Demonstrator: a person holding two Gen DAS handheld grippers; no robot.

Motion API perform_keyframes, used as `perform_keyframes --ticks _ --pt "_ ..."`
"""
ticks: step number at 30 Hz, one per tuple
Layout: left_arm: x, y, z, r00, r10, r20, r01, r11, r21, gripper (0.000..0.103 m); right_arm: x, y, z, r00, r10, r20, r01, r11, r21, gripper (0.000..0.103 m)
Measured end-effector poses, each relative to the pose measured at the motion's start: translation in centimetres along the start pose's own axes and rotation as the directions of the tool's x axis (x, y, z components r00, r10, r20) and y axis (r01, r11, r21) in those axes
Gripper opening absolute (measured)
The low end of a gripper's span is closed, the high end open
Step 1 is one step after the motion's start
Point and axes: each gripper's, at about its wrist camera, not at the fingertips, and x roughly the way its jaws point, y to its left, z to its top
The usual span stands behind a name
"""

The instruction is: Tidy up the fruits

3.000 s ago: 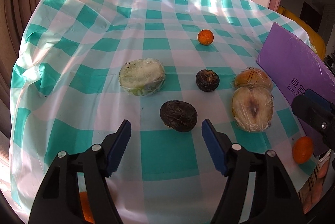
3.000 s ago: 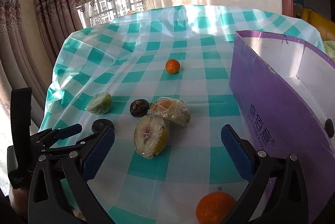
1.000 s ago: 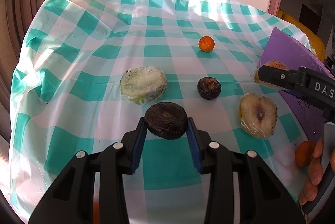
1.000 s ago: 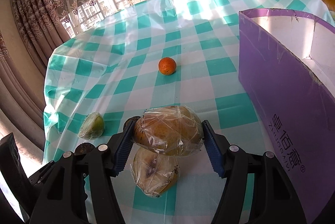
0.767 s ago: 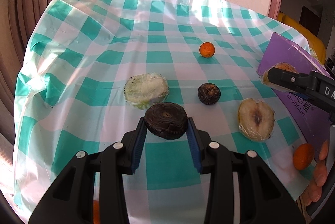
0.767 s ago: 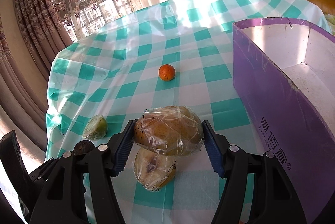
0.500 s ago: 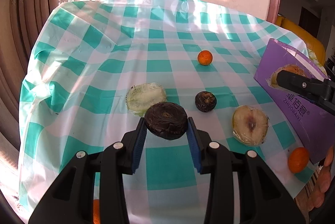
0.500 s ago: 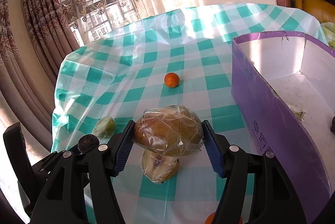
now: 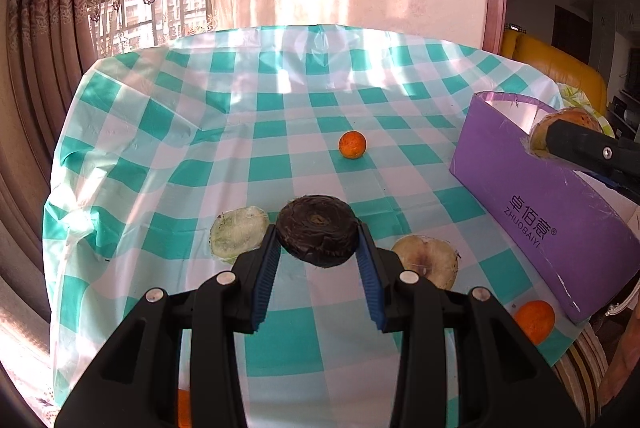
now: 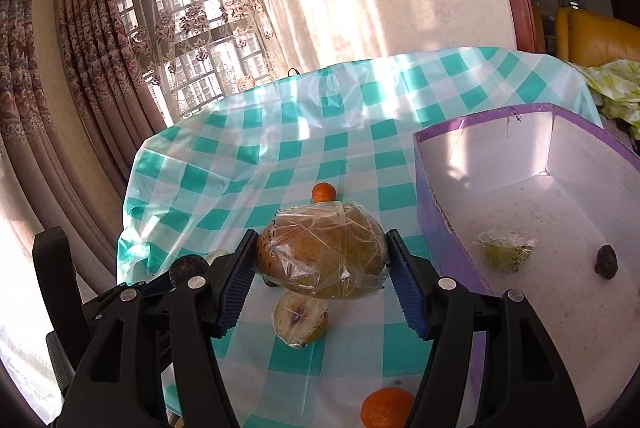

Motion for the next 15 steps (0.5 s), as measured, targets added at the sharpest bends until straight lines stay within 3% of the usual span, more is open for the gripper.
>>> perform_keyframes --ticks 15 --pt "-0.9 -6.1 2.9 0.996 -0.074 0.048 0.068 0.991 0.111 0.039 -4.3 -6.5 1.1 0.994 -0.087 0.064 0.082 0.994 0.074 0.063"
